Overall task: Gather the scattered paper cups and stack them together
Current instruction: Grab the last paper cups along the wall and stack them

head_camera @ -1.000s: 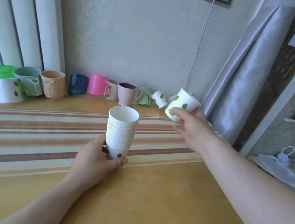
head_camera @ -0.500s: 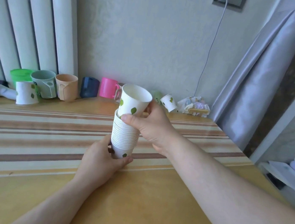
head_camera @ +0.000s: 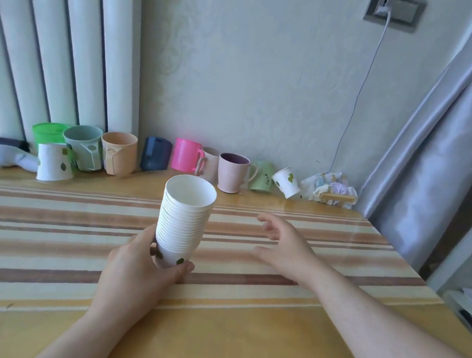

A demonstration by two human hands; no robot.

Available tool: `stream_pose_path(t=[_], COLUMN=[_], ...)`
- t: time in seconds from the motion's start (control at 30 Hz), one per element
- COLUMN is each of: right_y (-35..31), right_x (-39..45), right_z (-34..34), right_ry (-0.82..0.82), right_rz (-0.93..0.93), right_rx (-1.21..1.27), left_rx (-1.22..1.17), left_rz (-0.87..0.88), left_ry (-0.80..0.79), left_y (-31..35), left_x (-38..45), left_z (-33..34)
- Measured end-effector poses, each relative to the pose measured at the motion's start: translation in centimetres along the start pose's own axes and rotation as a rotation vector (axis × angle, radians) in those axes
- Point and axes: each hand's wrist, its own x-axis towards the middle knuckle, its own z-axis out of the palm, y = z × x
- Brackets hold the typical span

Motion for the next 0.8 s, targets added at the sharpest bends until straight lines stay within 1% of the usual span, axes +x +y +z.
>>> stream_pose_path(t=[0.07,0.13,0.2,0.3,0.47,0.57,0.63,0.73,0.8], right_y=[3.4,5.6,6.8,7.3,7.3,7.8,7.9,7.3,6.9], right_x=[3.4,6.9,10.3,14.6,20.9,23.0,23.3,22.1,20.8], right_z=[-0.9,-2.2,-3.4,-4.0,-3.1,-2.3,-2.0,-2.0,-2.2], right_ry=[0.142,0.261,0.343,0.438,0.507,0.540,0.575,0.619,0.615], right_rz=[0.082,0.173,0.219,0.247,0.325,0.367,0.359,0.359,0.345], right_rx=[-0.105,-0.157,-0.151,-0.063,0.018,-0.025,-0.011,0.136,0.233], left_rx=[0.002,-0.005,-0.011,0.000,0.045,0.048,0.049,0.066,0.072], left_rz=[-0.037,-0.063,-0.084,-0.103,-0.099,-0.100,-0.114,-0.117,-0.112], left_ry=[0.036,0.045,0.035,0.020,-0.009,0.010,0.019,0.018,0.033], left_y=[-0.7,-1.1,-1.2,-0.6,-0.4,-0.7,-1.0,-1.0,-1.0], left_x=[0.5,0.9,1.2,1.7,2.3,2.3,2.3,2.1,2.0], left_z=[-0.6,-0.8,-0.7,-0.3,0.2,0.5,0.5,0.3,0.3])
